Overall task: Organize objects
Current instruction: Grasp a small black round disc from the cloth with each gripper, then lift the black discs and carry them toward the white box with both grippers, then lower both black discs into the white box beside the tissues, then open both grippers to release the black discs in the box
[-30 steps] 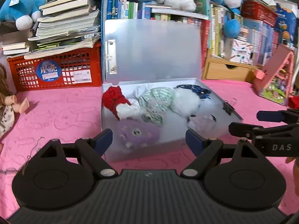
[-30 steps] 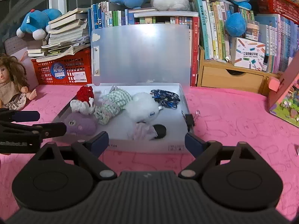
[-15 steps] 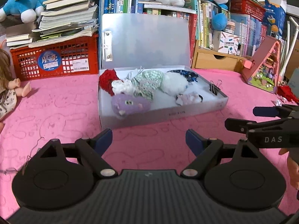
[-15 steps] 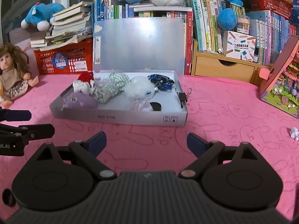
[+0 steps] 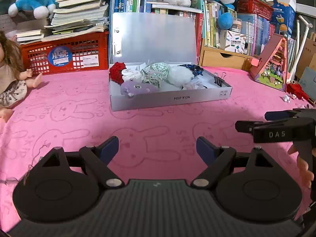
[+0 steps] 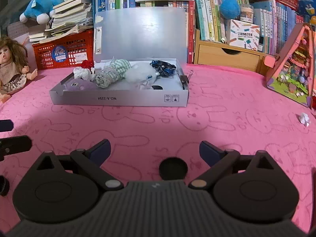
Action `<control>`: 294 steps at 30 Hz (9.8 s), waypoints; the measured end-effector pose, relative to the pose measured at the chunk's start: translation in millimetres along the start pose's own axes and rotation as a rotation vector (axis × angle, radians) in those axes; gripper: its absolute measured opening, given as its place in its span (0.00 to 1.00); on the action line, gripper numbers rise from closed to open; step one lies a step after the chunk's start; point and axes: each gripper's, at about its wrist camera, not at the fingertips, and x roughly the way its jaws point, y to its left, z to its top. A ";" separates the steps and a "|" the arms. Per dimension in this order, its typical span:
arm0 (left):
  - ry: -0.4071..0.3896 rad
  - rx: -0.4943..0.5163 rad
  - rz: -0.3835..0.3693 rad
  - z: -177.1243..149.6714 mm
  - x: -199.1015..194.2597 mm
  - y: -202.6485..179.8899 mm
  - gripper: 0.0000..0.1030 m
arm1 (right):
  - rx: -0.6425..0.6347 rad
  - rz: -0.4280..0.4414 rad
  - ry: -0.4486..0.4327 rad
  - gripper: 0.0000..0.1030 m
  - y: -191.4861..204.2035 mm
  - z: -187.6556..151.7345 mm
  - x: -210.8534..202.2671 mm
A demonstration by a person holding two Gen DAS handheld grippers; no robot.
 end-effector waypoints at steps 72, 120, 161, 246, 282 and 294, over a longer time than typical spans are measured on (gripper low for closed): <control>-0.060 0.017 0.065 -17.1 -13.5 -19.4 0.37 | 0.076 -0.014 -0.029 0.36 5.4 -29.6 -26.2; -0.081 0.015 0.062 43.0 30.1 -10.1 0.37 | 0.112 -0.028 -0.066 0.36 -6.6 14.0 -12.4; -0.084 0.005 0.076 79.2 72.8 0.1 0.37 | 0.103 -0.036 -0.056 0.36 0.8 44.4 21.1; 0.058 -0.013 -0.059 125.6 176.9 2.6 0.37 | 0.135 0.077 0.061 0.36 -20.8 127.2 113.3; 0.114 0.033 0.060 119.8 232.8 14.6 0.37 | 0.167 0.070 0.133 0.36 -18.7 119.2 162.6; 0.100 0.030 0.061 119.0 232.3 15.4 0.37 | 0.169 0.060 0.135 0.37 -18.6 113.9 168.0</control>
